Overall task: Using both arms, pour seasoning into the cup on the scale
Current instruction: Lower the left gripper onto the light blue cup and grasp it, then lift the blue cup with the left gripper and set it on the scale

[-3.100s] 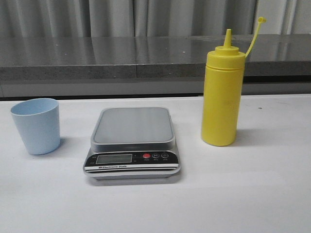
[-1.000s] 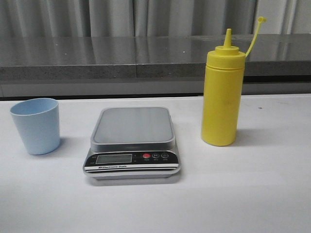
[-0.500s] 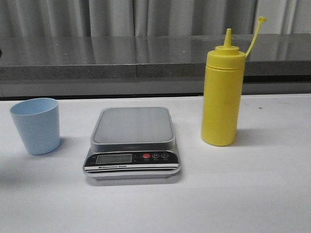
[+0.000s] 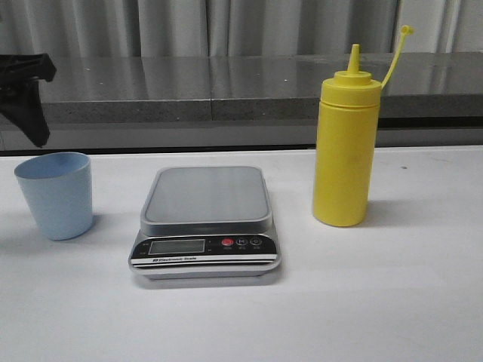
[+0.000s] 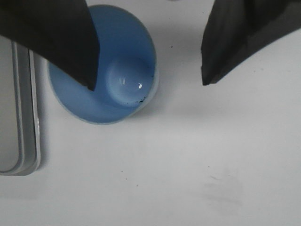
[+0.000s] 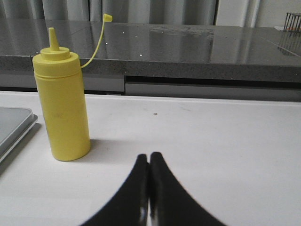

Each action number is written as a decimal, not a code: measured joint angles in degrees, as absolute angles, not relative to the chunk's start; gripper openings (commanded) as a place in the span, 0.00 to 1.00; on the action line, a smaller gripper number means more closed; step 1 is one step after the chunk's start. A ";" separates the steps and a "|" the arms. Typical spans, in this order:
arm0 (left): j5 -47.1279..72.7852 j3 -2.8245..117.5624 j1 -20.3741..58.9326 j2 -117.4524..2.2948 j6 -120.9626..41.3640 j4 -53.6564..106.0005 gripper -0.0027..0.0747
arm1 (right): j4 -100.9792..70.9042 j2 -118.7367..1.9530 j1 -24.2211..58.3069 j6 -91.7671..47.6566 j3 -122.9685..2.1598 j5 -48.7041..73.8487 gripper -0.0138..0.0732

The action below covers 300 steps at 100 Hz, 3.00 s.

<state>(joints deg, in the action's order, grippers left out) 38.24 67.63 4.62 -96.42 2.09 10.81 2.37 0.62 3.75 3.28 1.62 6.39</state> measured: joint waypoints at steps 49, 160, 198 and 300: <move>39.70 70.06 4.62 -102.43 2.09 10.81 0.62 | 2.37 0.62 3.75 3.28 1.62 6.39 0.09; 41.28 71.27 4.62 -102.81 2.09 10.81 0.01 | 2.37 0.62 3.75 3.28 1.62 6.39 0.09; 52.39 88.35 7.91 -103.00 1.78 10.71 0.01 | 2.37 0.62 3.75 3.28 1.62 6.39 0.09; 50.55 92.42 25.09 -111.07 0.00 10.82 0.04 | 2.37 0.62 3.75 3.28 1.62 6.39 0.09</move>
